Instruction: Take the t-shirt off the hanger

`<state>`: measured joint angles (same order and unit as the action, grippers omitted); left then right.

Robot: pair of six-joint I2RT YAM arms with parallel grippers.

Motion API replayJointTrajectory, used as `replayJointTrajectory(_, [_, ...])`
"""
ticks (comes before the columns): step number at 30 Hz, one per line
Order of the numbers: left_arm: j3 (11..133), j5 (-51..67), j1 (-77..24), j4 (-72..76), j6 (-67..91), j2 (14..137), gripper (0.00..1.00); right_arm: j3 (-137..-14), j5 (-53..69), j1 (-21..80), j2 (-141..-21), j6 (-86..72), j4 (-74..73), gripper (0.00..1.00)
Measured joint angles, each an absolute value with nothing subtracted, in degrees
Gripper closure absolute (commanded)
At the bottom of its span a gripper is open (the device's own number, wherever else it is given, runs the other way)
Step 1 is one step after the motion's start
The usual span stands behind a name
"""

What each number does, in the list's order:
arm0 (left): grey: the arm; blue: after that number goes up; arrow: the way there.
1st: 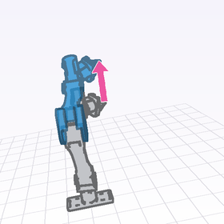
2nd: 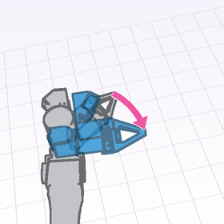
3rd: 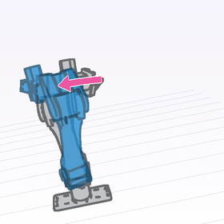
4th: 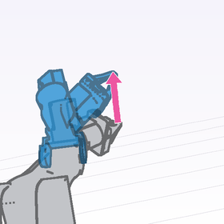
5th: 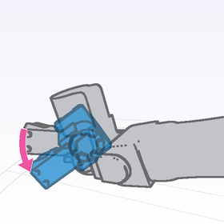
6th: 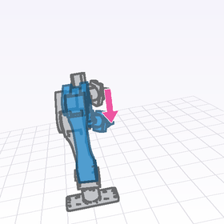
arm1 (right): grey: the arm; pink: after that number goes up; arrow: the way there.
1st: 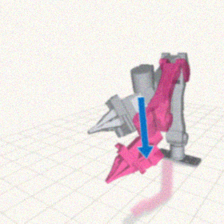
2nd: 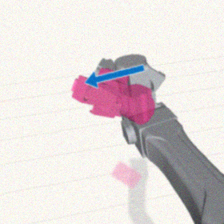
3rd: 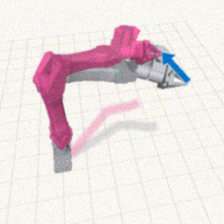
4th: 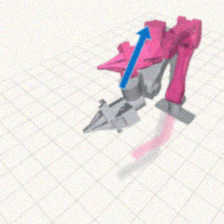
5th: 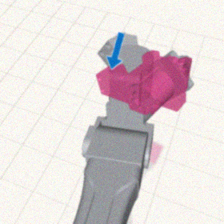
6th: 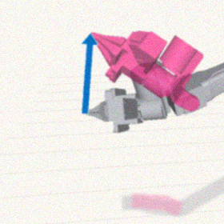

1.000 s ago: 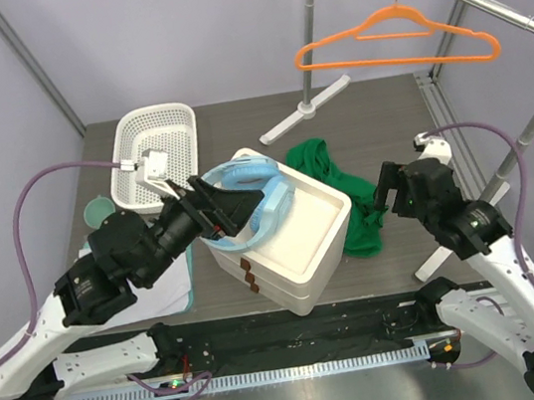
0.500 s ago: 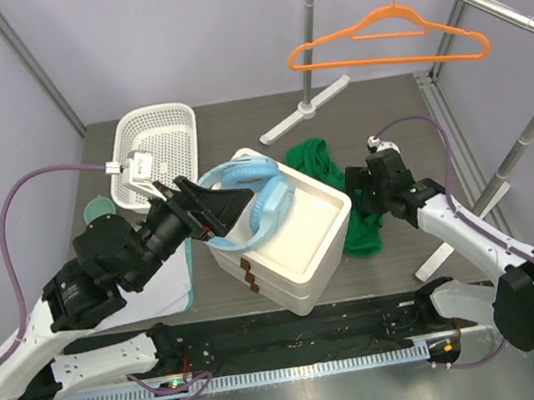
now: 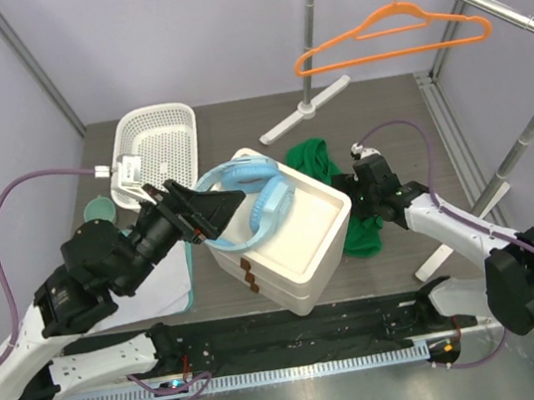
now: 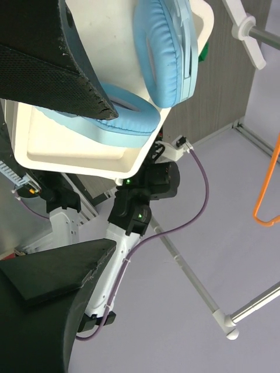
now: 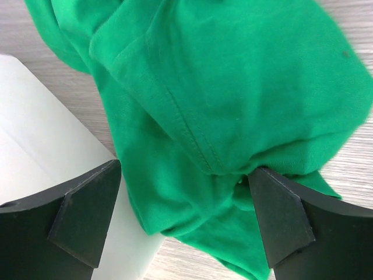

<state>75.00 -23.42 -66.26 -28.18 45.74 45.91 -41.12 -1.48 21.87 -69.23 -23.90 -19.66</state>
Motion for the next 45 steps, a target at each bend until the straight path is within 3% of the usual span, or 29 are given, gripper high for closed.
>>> replayJointTrajectory(8, [75.0, -23.6, -66.3, -28.1, 45.5, 43.1, 0.18, -35.8, -15.5, 30.1, -72.4, -31.2, -15.5, 0.11])
replayJointTrajectory(14, [75.8, -23.5, -66.3, -28.2, 44.9, 43.1, 0.18, -34.0, -23.6, 31.6, -77.2, -37.1, -14.1, 0.28])
replayJointTrajectory(16, [75.8, -23.4, -66.3, -28.2, 44.9, 43.1, 0.18, -33.8, -25.4, 31.6, -77.1, -38.1, -13.5, 0.47])
replayJointTrajectory(20, [75.8, -23.4, -66.3, -28.2, 45.0, 42.8, 0.18, -32.7, -26.9, 30.0, -75.7, -38.7, -12.5, 0.71])
replayJointTrajectory(21, [75.8, -23.3, -66.3, -28.2, 45.0, 42.7, 0.18, -32.4, -26.5, 29.1, -74.9, -38.8, -12.4, 0.81])
replayJointTrajectory(28, [77.8, -21.6, -66.3, -30.1, 44.8, 44.4, 0.1, -32.3, -24.9, 25.9, -65.1, -35.8, -13.7, 0.98])
replayJointTrajectory(39, [89.6, -12.6, -66.3, -31.0, 40.4, 58.3, 0.0, -43.9, -23.0, 25.9, -41.5, -31.1, -26.7, 0.99])
replayJointTrajectory(45, [95.3, -5.1, -66.3, -28.6, 34.0, 68.3, 0.0, -57.6, -20.3, 25.9, -39.7, -29.9, -34.0, 0.99])
